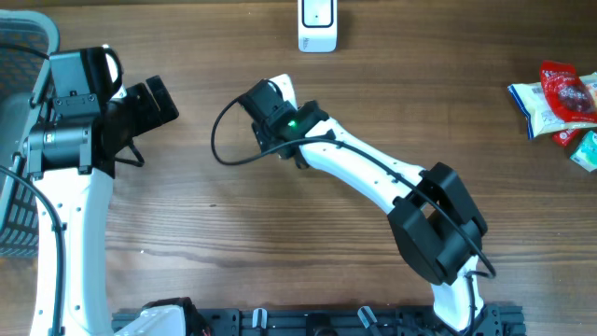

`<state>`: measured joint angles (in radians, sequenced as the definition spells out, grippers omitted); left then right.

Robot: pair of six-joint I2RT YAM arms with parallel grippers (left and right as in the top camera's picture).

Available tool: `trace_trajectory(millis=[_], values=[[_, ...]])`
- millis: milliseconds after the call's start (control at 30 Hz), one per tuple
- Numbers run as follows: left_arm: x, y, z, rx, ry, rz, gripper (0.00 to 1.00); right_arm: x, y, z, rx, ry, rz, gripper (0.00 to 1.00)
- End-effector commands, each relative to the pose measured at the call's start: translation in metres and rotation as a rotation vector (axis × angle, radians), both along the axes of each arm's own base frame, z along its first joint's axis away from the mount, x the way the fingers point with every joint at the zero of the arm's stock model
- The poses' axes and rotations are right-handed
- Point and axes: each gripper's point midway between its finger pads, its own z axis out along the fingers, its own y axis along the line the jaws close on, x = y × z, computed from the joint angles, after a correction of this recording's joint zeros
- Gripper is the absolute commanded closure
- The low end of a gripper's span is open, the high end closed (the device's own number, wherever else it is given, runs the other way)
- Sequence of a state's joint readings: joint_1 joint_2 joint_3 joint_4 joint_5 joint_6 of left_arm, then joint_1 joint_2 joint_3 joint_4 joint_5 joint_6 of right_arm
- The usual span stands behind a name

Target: Scan the item barcode

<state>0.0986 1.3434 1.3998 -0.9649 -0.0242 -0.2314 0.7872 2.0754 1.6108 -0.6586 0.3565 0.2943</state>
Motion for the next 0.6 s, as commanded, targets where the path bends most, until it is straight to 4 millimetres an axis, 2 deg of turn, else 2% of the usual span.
trace_trajectory(millis=[0, 100, 367, 567], values=[[0.0, 0.001, 0.004, -0.009, -0.013, 0.016, 0.0, -0.018, 0.021, -0.006, -0.059, 0.045, 0.254, 0.23], [0.0, 0.001, 0.004, -0.009, -0.013, 0.016, 0.0, -0.021, 0.033, -0.011, -0.04, 0.036, 0.255, 0.32], [0.0, 0.001, 0.004, -0.009, -0.013, 0.016, 0.0, -0.028, 0.025, -0.062, -0.083, 0.124, 0.191, 0.33], [0.0, 0.001, 0.004, -0.009, -0.013, 0.016, 0.0, -0.024, 0.016, -0.068, -0.129, 0.111, 0.154, 0.34]])
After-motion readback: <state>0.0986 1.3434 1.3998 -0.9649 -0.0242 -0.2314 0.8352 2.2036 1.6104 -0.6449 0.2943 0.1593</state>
